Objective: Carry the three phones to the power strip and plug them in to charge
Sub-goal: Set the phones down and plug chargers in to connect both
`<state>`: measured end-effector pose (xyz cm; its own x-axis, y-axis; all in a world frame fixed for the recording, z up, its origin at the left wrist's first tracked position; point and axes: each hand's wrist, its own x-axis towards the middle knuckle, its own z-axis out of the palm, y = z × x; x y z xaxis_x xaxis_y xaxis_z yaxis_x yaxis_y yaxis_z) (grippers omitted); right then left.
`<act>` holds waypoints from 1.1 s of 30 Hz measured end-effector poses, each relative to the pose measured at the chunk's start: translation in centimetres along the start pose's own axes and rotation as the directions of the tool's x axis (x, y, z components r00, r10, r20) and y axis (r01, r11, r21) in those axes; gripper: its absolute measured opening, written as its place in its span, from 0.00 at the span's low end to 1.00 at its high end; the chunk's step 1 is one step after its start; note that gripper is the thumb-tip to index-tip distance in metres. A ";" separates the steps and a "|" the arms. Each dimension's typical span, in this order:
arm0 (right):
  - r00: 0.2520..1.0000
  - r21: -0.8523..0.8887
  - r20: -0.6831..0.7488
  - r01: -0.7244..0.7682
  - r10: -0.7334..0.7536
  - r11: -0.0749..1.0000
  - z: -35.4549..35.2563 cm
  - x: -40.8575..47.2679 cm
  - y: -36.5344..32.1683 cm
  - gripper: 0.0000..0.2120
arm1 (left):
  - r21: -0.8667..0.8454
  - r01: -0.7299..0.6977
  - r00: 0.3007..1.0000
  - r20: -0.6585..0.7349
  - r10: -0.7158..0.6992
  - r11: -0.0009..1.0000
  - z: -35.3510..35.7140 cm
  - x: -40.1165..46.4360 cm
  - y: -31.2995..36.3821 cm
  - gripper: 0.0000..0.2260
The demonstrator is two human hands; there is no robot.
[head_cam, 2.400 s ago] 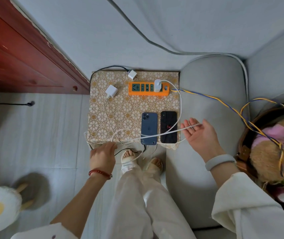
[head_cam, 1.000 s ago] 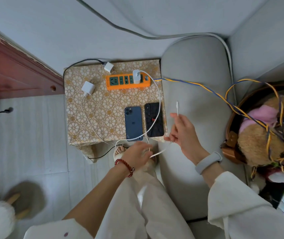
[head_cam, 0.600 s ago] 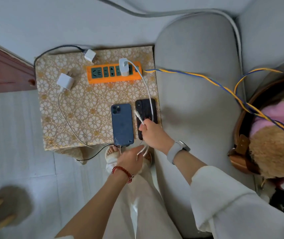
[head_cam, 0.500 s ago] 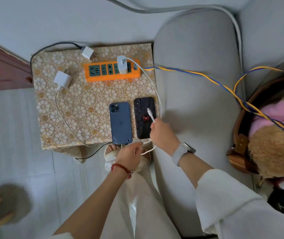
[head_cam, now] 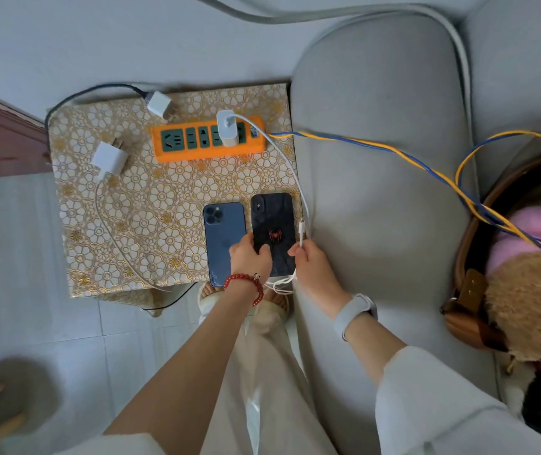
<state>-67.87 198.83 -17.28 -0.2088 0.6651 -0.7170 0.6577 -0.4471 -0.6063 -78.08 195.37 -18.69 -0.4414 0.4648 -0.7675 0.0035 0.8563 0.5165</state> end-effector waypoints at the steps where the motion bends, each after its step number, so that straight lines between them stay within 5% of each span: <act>1: 1.000 0.014 -0.007 0.009 -0.009 1.000 -0.1 -0.1 0.0 0.10 | -0.015 0.010 1.000 0.011 -0.010 1.000 -0.2 0.2 -0.2 0.11; 12: 0.999 0.100 -0.040 0.020 -0.016 0.995 -0.9 -1.7 -1.0 0.10 | -0.335 0.114 0.986 0.153 -0.065 0.935 -3.1 0.0 0.5 0.06; 19: 0.991 0.070 0.049 0.124 -0.128 0.990 0.0 -5.9 -2.8 0.19 | -0.769 0.178 0.983 0.107 -0.151 0.615 -6.4 -2.5 -1.1 0.07; 24: 0.963 -0.084 0.203 0.197 -0.176 0.977 1.9 -8.3 -4.2 0.19 | -0.818 0.156 0.984 0.081 -0.158 0.554 -9.3 -3.2 -1.7 0.08; 28: 0.977 -0.109 0.077 0.206 -0.198 0.973 2.5 -8.2 -5.6 0.14 | -0.854 0.133 0.987 0.069 -0.143 0.504 -11.0 -3.6 -1.8 0.05; 33: 0.972 -0.074 0.129 0.205 -0.195 0.976 3.7 -8.4 -6.8 0.12 | -0.896 0.097 0.992 0.055 -0.109 0.433 -11.8 -4.2 -1.6 0.04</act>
<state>-73.25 194.10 -8.40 -0.4247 0.6564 -0.6235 0.6525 -0.2555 -0.7135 -86.87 189.42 -11.83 -0.3890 0.3803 -0.8391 -0.8455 0.2142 0.4890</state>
